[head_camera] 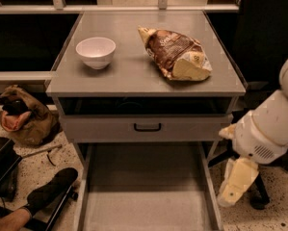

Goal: Close middle drawer

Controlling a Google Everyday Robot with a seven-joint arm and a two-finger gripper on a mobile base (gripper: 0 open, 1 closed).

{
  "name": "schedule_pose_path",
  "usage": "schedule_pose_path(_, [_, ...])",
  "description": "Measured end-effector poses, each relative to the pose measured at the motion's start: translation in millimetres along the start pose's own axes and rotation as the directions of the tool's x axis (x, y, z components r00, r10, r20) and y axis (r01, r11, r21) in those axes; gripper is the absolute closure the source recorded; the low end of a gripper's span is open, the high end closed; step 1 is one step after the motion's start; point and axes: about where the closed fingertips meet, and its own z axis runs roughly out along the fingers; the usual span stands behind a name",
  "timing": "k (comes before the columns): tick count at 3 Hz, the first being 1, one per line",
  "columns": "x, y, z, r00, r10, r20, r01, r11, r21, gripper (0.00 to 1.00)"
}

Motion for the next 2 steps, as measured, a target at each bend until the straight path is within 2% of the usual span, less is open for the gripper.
schedule_pose_path(1, [29.8,15.4,55.9,0.998,0.063,0.018,-0.061,0.9949,-0.080,0.00])
schedule_pose_path(2, [65.0,53.7,94.6,0.993,0.110,0.043,-0.102,0.9817,-0.160,0.00])
